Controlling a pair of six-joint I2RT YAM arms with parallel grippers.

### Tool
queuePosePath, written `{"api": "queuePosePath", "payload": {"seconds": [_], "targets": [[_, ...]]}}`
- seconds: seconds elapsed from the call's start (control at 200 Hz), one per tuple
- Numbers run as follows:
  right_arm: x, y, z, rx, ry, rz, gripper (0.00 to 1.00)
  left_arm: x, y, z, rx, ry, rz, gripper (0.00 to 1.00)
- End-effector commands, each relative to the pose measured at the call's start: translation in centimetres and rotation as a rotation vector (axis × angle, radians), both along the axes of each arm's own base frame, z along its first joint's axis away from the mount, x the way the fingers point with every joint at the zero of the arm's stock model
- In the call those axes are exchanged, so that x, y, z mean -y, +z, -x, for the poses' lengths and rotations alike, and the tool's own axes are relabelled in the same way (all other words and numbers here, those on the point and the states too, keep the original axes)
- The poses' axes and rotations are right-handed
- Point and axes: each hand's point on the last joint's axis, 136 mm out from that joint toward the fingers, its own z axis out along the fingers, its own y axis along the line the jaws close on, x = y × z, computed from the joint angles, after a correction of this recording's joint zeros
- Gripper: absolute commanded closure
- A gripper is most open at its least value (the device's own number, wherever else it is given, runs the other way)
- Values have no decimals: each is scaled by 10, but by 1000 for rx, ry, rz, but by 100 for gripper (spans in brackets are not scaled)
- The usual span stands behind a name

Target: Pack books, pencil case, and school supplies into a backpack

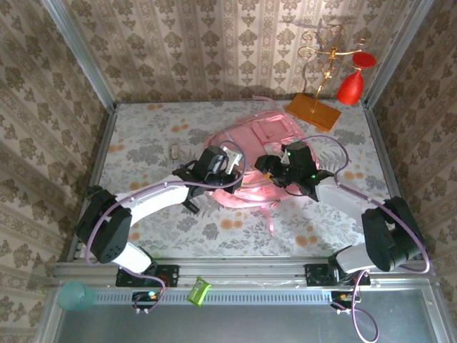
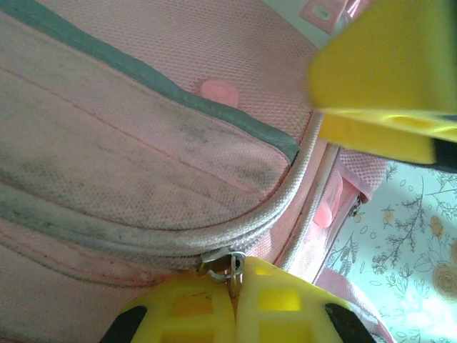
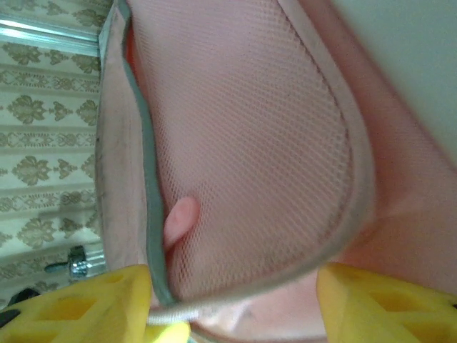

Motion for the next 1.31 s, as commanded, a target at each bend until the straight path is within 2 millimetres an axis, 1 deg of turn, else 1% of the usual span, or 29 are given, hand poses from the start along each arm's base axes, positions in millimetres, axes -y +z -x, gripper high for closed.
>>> {"api": "queuePosePath", "payload": {"seconds": [0.0,0.055,0.105,0.15,0.21,0.29,0.33,0.4,0.455,0.535,0.64,0.735,0.77,0.81,0.845,0.905,0.955,0.98,1.005,1.01,1.02,1.04,1.115,1.185,1.19,1.215,1.23,1.25,1.3], "targets": [[-13,3,-11,-1,-53,-104,42,21,21,2,29,-53,65,100],[-17,-2,-14,-5,-62,-118,47,21,19,4,32,-58,57,100],[-17,-5,-16,-3,-76,-123,55,21,18,6,36,-63,47,100],[-11,-8,-17,1,-100,-107,64,18,17,6,44,-60,33,100],[3,-10,-18,15,-130,-65,76,12,15,6,60,-52,-3,100],[29,-14,-17,31,-167,33,95,-7,12,0,110,-19,-88,100],[43,-14,-17,42,-179,68,100,-17,10,-2,131,-10,-132,100],[62,-13,-19,52,-179,117,100,-32,7,-6,158,-5,-188,100],[71,-14,-19,53,-140,166,100,-42,7,-10,173,7,-211,100],[75,-10,-17,58,-67,205,100,-57,7,-17,181,33,-241,100],[78,-12,-13,42,41,227,100,-75,6,-26,177,62,-266,100],[89,-14,-11,18,95,234,100,-88,5,-29,169,76,-279,100],[97,-15,-13,5,91,237,100,-89,5,-28,161,70,-274,100],[106,-15,-16,1,67,236,100,-87,7,-24,154,50,-254,100],[114,-13,-18,2,39,230,100,-79,10,-19,143,13,-215,100],[119,-5,-22,16,5,216,81,-61,17,-7,121,-52,-128,100],[115,4,-23,34,-9,189,71,-47,23,1,105,-85,-67,100],[111,7,-22,43,-13,172,63,-42,25,4,102,-94,-49,100],[109,7,-20,35,-20,153,59,-39,26,5,99,-91,-39,100],[109,7,-20,32,-22,149,58,-39,27,5,99,-91,-37,100],[108,15,-19,54,-24,141,57,-38,27,5,98,-89,-35,100],[106,20,-16,62,-26,128,56,-36,28,5,100,-85,-31,100],[103,22,-5,65,-41,128,55,-35,24,3,105,-48,-70,100],[99,22,5,69,-37,145,54,-26,22,6,110,-65,-72,100],[98,22,6,68,-36,146,54,-25,22,6,109,-67,-70,99],[97,22,8,66,-35,152,54,-22,21,6,108,-73,-67,86],[96,22,10,68,-32,152,54,-20,20,6,106,-78,-66,81],[95,22,11,69,-32,157,54,-17,18,5,104,-86,-66,77],[93,23,14,76,-31,168,53,-14,14,1,97,-97,-75,71]]}}
